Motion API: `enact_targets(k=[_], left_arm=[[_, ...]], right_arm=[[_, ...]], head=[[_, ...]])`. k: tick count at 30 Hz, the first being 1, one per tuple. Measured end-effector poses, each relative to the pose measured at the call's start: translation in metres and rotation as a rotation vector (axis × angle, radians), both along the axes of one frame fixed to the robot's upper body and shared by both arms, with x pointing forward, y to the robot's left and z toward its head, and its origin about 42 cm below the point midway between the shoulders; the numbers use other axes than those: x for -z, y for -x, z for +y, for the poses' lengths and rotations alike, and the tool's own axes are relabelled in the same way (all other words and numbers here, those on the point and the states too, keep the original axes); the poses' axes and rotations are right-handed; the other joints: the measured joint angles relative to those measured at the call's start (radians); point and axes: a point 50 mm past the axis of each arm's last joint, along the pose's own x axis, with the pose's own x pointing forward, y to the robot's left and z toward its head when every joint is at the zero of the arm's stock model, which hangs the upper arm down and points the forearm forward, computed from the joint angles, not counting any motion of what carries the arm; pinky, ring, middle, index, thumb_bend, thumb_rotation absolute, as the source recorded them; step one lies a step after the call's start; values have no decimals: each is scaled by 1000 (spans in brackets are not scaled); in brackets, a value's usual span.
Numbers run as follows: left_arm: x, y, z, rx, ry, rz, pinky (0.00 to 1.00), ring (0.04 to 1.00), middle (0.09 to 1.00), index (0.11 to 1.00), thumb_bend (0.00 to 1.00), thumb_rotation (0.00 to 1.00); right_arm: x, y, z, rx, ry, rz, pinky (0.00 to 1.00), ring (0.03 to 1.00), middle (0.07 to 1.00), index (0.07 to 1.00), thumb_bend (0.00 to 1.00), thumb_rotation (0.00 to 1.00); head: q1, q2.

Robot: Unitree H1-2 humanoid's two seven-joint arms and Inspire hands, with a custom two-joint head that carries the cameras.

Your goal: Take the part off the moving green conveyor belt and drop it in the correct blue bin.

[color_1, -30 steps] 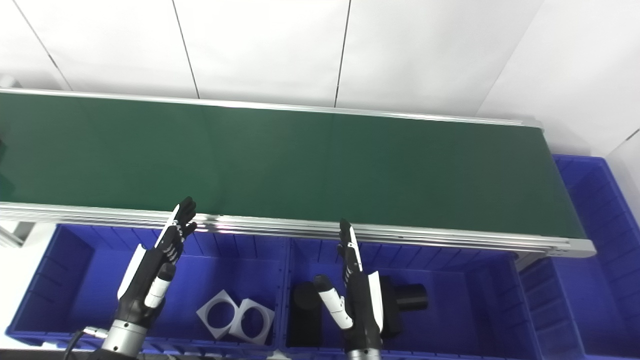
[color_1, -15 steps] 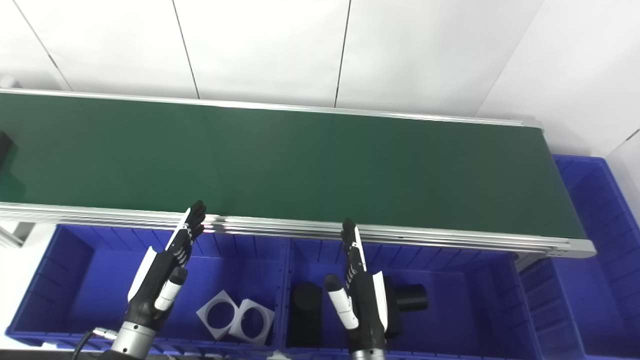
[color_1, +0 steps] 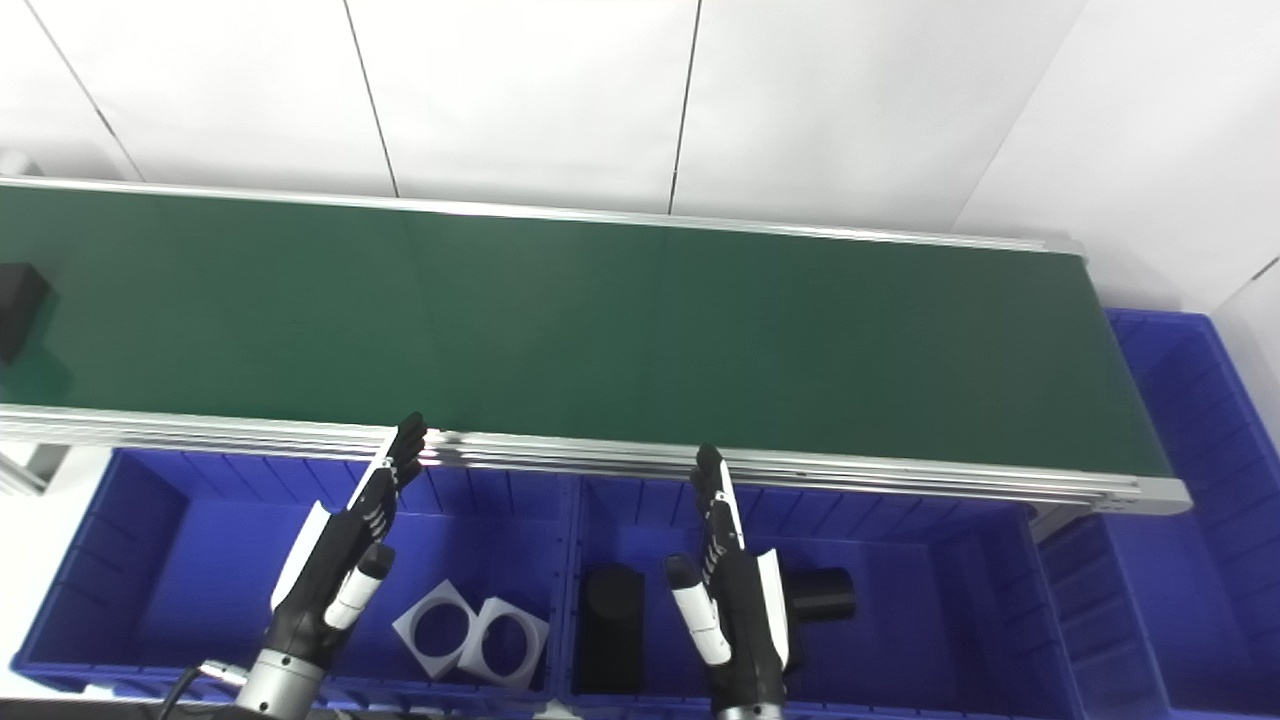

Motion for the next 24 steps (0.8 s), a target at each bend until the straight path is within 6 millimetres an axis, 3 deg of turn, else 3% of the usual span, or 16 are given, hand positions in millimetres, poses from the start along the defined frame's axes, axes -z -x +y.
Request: enact_targets(k=[18, 19, 24], left_arm=[[8, 4, -5, 9, 1, 29, 1000, 1000, 1000, 1000, 811, 1000], [9, 4, -7, 14, 2, 32, 1000, 1000, 1000, 1000, 807, 1000], [11, 6, -14, 14, 5, 36, 990, 1000, 1000, 1000, 787, 1000]], right_arm=[[5, 4, -2, 0, -12, 19, 1000, 1000, 1000, 1000, 756, 904], [6, 4, -3, -1, -9, 20, 1000, 1000, 1000, 1000, 750, 910], [8, 6, -11, -9, 12, 27, 1000, 995, 1000, 1000, 704, 924]], head=[[69, -51], [142, -86], [184, -107]])
